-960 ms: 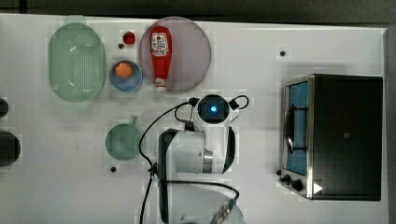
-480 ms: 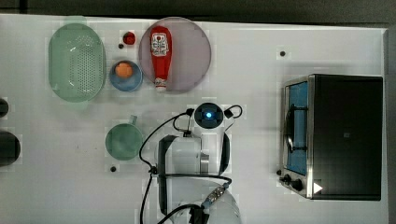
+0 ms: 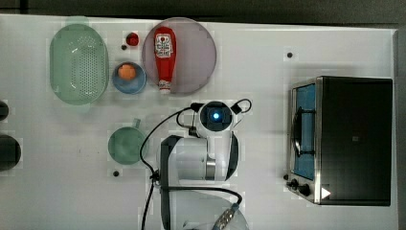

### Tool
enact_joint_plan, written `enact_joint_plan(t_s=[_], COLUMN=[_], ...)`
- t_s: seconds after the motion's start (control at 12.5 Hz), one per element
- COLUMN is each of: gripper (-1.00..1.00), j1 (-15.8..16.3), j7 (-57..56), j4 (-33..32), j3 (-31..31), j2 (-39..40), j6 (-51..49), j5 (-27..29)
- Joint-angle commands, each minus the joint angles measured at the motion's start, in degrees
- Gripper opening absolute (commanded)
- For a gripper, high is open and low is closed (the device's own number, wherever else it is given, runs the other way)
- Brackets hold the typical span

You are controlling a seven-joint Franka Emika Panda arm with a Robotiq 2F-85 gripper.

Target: Pick Banana and place it in mug.

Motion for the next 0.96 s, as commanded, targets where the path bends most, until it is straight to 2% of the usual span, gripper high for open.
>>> enact_joint_plan(t_s=[0.08, 0.4, 0.64, 0.88, 0.96], gripper=[-0.3, -0.3, -0.3, -0.3, -0.3], j1=[-0.22, 0.52, 0.75, 1.43, 1.79], j7=[-0.66, -0.16, 5.36, 10.95, 17.8], j4=[2.58, 6.84, 12.65, 16.17, 16.98], j3=[-0.95, 0.25, 2.7, 7.39, 10.61], j2=[-10.79, -20.97, -26.28, -28.81, -28.9], j6=[-0.97, -18.97, -29.81, -35.41, -36.52], j5=[0.15, 0.14, 0.14, 0.14, 0.15])
